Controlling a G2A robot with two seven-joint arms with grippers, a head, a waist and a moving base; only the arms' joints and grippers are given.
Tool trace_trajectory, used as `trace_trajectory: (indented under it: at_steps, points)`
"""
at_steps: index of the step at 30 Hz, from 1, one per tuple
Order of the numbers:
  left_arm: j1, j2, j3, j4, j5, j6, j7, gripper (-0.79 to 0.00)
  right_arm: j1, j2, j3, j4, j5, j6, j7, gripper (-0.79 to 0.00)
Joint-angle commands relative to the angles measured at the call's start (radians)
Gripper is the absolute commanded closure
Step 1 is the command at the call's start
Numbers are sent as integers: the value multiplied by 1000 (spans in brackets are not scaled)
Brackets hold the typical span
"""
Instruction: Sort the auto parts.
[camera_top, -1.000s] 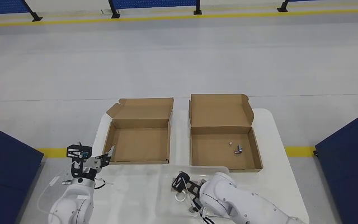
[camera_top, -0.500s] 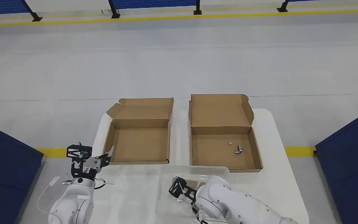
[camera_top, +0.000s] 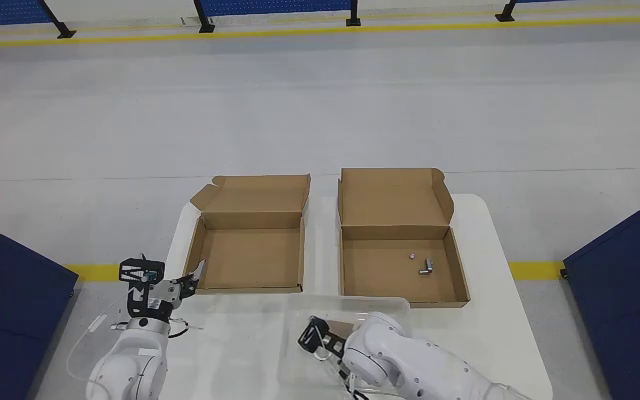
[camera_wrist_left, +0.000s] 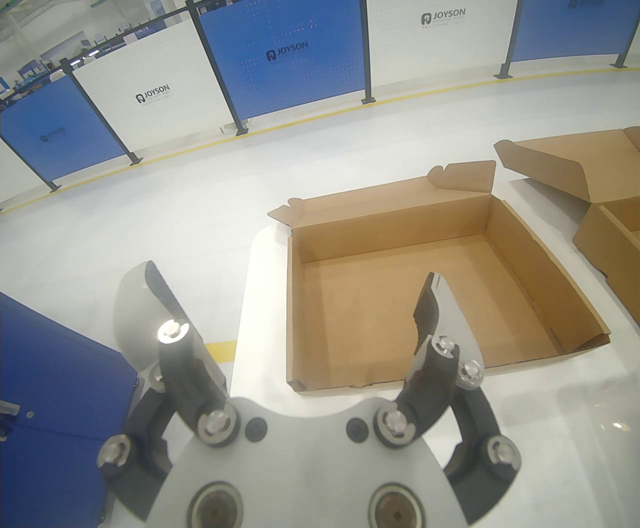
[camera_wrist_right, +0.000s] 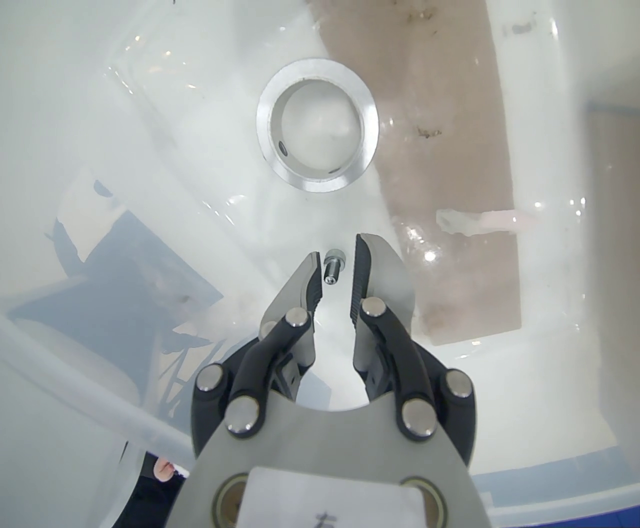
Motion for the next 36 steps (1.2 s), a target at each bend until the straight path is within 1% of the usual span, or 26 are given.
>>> trace_trajectory:
  at_steps: [1, 4, 8, 16, 26, 29, 34, 36]
  points:
    - [0, 0, 0, 0, 0, 0, 0, -785, 2, -5, -3, 8, -2, 2, 1, 0]
    - [0, 0, 0, 0, 0, 0, 0, -785, 3, -10, -4, 13, -8, 12, 5, 0]
    - [0, 0, 0, 0, 0, 0, 0, -785, 0, -10, 6, -14, -27, 21, 26, 0]
    - [0, 0, 0, 0, 0, 0, 0, -785, -30, 6, 54, -90, -69, 23, 72, 0]
    - [0, 0, 0, 0, 0, 0, 0, -785, -63, 14, 106, -100, -87, 25, 58, 0]
    - [0, 0, 0, 0, 0, 0, 0, -785, -82, 25, 164, -142, -38, 13, 47, 0]
    - [0, 0, 0, 0, 0, 0, 0, -785, -137, 52, 283, -206, 92, -59, 44, 0]
    - [0, 0, 0, 0, 0, 0, 0, -785, -144, 55, 300, -210, 112, -64, 43, 0]
